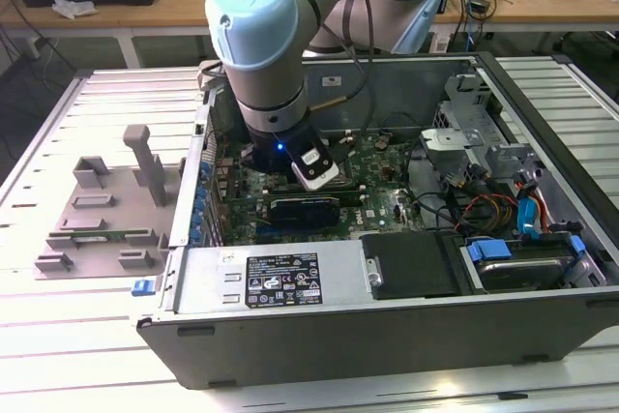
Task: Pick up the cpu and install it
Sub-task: 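Install the second cpu locking lever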
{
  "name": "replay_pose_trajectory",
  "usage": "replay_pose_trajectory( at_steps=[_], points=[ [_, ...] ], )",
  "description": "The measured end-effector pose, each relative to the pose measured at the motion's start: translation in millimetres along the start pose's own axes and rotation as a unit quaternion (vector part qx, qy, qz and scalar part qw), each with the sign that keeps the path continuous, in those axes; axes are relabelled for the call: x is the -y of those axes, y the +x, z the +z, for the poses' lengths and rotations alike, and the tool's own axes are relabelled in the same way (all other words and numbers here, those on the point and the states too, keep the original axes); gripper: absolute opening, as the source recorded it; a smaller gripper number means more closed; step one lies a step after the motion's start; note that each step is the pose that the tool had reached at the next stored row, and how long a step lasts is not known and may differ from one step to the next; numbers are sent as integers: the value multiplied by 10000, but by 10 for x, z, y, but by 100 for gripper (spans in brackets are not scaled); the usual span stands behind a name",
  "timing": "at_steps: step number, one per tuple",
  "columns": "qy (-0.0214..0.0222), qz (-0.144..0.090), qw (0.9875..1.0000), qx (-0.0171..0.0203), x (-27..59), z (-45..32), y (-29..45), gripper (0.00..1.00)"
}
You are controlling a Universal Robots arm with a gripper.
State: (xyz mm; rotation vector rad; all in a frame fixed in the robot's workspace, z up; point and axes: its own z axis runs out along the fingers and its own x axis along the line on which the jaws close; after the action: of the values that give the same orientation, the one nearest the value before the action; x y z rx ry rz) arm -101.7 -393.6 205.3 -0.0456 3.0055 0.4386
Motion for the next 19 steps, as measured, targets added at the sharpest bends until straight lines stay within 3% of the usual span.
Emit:
replay_pose_trajectory(
  at_steps=[3,4,6,8,9,10,11,12,13,14,17,19],
  points=[
    [11,0,10000,0,-29,-77,-8,11],
    [33,-3,10000,-2,-43,-115,-13,11],
    [173,-12,9998,-24,-80,-215,-27,11],
    [294,-16,9996,-55,-87,-236,-30,11],
    [432,-19,9990,-93,-89,-240,-32,11],
    [506,-20,9987,-112,-89,-242,-33,11],
    [623,-26,9980,-133,-92,-241,-36,11],
    [706,-30,9974,-144,-96,-240,-39,11],
    [752,-34,9971,-147,-99,-238,-46,11],
    [783,-37,9968,-149,-101,-235,-66,11],
    [810,-37,9966,-152,-98,-226,-163,11],
    [829,-38,9964,-155,-94,-213,-284,11]
  ],
)
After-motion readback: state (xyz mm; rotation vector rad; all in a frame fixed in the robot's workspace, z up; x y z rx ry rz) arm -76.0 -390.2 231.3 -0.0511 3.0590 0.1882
